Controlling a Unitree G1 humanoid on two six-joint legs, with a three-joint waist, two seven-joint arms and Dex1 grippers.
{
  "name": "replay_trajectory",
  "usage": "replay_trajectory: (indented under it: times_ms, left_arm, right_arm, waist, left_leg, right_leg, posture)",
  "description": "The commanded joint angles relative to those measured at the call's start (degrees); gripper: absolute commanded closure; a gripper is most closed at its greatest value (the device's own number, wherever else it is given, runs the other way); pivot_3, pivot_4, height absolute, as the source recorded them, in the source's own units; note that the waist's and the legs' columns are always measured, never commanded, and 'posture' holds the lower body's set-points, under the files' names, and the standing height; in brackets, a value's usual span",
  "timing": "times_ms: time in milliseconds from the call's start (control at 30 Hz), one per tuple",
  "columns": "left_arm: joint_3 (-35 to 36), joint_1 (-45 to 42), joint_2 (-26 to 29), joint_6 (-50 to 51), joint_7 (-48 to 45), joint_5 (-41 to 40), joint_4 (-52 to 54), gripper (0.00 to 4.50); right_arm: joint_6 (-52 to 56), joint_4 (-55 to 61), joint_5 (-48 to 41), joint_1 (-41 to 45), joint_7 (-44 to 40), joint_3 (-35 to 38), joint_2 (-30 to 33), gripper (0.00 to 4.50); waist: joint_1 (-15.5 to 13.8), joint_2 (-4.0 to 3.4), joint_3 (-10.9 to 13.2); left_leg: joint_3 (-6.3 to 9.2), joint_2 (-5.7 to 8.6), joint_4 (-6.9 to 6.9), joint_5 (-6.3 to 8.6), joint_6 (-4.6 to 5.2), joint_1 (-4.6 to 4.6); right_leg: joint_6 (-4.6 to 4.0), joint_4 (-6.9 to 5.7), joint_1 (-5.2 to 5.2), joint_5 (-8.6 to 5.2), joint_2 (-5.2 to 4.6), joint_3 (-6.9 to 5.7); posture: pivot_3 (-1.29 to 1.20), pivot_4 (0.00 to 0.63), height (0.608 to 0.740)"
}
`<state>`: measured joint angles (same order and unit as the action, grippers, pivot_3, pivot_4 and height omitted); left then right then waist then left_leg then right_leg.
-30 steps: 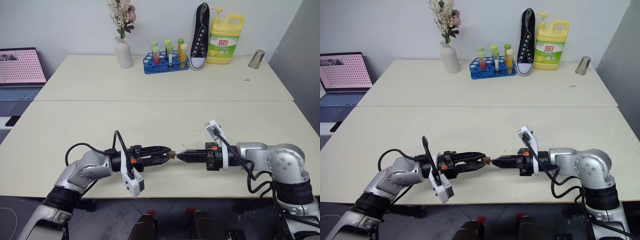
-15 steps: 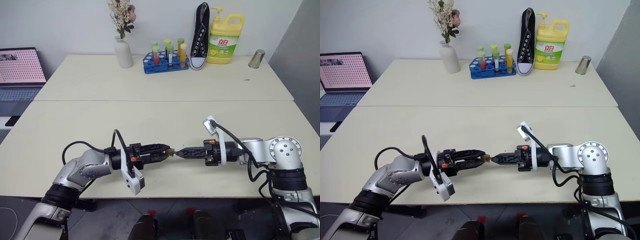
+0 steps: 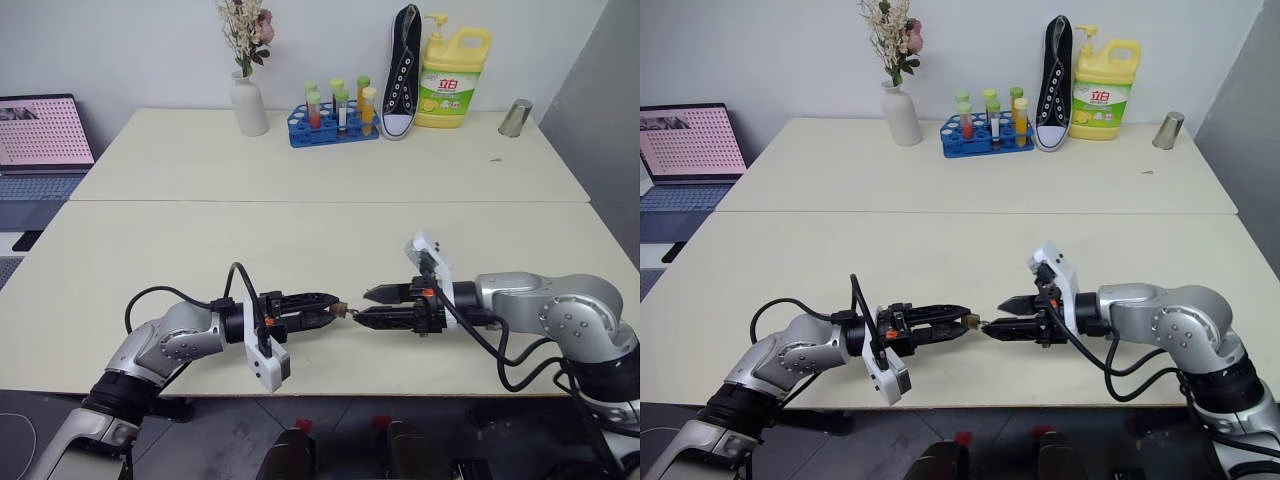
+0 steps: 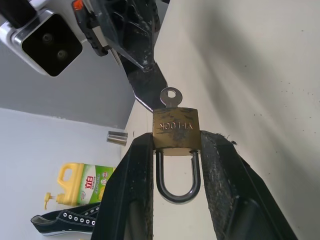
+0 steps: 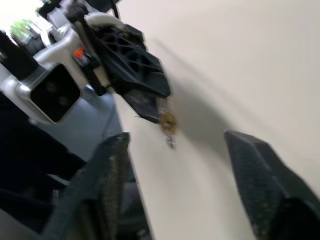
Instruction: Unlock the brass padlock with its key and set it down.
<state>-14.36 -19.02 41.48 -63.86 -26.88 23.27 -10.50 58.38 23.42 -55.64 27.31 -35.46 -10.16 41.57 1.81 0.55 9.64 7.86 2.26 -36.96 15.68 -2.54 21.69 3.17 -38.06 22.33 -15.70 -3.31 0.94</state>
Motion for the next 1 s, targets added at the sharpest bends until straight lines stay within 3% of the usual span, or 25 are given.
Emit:
replay_trajectory:
  times_ms: [33, 333, 700, 800, 1000]
  left_arm:
    - [0.36, -0.17, 0.3, 0.37, 0.48, -1.71, 1.9, 3.53]
    - [-0.15, -0.61, -0.34, 1.04, 0.37, -1.88, 2.4, 3.53]
    - [-0.1, -0.25, -0.42, 1.61, 0.25, -2.07, 3.17, 3.53]
    - [-0.11, -0.28, -0.41, 1.72, 0.25, -2.02, 3.19, 3.53]
    - [-0.16, 0.14, -0.2, 1.76, 0.25, -2.17, 3.42, 3.53]
  right_arm:
    - [-4.15, 2.6, 1.75, -0.92, -2.35, 1.42, -2.33, 0.0]
    - [2.64, 1.26, -2.09, -1.02, 1.94, 1.8, -10.8, 0.0]
    - [3.05, 0.44, 2.43, -0.69, 0.83, 0.02, -13.33, 0.0]
    - [2.83, 0.15, 3.46, -0.54, 0.65, -0.09, -13.6, 0.56]
    - [2.72, -0.12, 4.34, -0.53, 0.02, -0.01, -14.13, 2.72]
  waist:
    - [0.09, 0.0, 0.0]
    - [-0.05, 0.0, 0.0]
    - [0.01, -0.01, 0.0]
    - [0.0, -0.01, 0.0]
    - [0.01, -0.01, 0.0]
  left_leg:
    - [0.0, -0.02, 0.0, 0.0, 0.0, -0.01]
    - [0.02, -0.02, 0.0, 0.0, -0.01, -0.01]
    - [0.02, -0.02, 0.0, 0.0, -0.01, -0.02]
    - [0.01, -0.02, 0.0, 0.0, -0.01, -0.01]
    - [0.02, -0.02, 0.0, 0.0, -0.01, -0.02]
  right_leg:
    - [0.0, -0.01, 0.0, 0.0, 0.01, 0.0]
    - [-0.02, -0.02, -0.01, 0.01, 0.02, 0.02]
    - [-0.02, -0.03, 0.0, 0.01, 0.03, 0.02]
    - [-0.02, -0.02, 0.0, 0.01, 0.02, 0.03]
    - [-0.02, -0.03, 0.0, 0.01, 0.02, 0.02]
  posture:
    - [0.0, 0.15, 0.74]
    - [0.0, 0.15, 0.74]
    - [0.0, 0.15, 0.74]
    - [0.0, 0.15, 0.74]
    - [0.0, 0.15, 0.74]
